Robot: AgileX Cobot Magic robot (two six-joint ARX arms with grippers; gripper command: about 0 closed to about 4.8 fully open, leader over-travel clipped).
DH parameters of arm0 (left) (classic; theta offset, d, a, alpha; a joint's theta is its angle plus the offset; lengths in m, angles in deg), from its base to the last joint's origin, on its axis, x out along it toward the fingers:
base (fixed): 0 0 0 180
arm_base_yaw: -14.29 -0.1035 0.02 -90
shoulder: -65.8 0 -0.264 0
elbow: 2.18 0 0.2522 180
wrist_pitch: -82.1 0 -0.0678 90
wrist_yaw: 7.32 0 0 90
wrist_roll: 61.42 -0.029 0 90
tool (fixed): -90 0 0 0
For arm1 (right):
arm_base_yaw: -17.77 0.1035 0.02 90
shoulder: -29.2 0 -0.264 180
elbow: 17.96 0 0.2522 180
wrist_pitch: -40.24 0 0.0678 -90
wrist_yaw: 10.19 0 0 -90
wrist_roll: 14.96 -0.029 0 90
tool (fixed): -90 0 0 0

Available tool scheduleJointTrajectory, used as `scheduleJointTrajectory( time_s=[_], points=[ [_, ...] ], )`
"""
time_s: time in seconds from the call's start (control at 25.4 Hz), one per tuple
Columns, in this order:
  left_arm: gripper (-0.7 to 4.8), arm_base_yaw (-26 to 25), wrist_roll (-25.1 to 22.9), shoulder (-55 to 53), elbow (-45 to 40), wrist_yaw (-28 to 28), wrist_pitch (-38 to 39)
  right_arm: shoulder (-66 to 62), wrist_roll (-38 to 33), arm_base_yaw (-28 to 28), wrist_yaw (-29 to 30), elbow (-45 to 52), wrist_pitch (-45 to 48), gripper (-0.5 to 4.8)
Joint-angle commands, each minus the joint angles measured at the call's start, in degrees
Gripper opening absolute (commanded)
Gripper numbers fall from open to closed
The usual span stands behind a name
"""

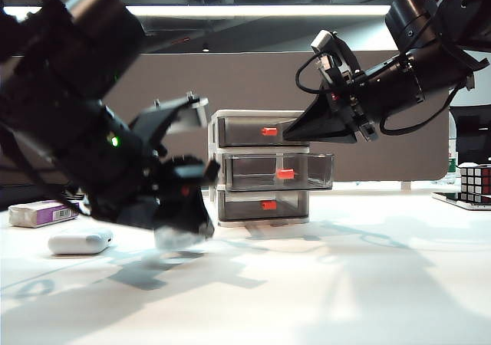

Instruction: Open the second layer of the drawer on the table, pick up the transparent tape on the table and put it in, and finally close the drawer.

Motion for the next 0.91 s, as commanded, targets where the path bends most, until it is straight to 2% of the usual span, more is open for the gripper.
scheduleJointTrajectory(
  time_s=[0.04,0.32,0.47,0.75,0.91],
  points=[
    [1.16,-0.04,-1.09,3.56,-0.02,-0.15,1.11,0.35,0.24,0.00,0.37,-0.31,0.39,-0.05],
    [1.16,-0.04,-1.81,14.56,0.04,-0.07,1.44,0.35,0.26,0.00,0.35,-0.31,0.46,-0.05],
    [1.15,-0.04,-4.66,16.70,1.68,1.18,-0.26,0.35,0.26,0.00,0.35,-0.33,0.63,-0.05],
    [1.16,-0.15,-9.40,9.01,13.00,4.79,0.68,0.35,0.26,0.00,0.37,-0.33,0.61,-0.05],
    [1.16,-0.15,-9.60,1.40,17.44,6.58,0.55,0.37,0.48,0.00,-0.28,-0.33,0.66,-0.05]
  ],
)
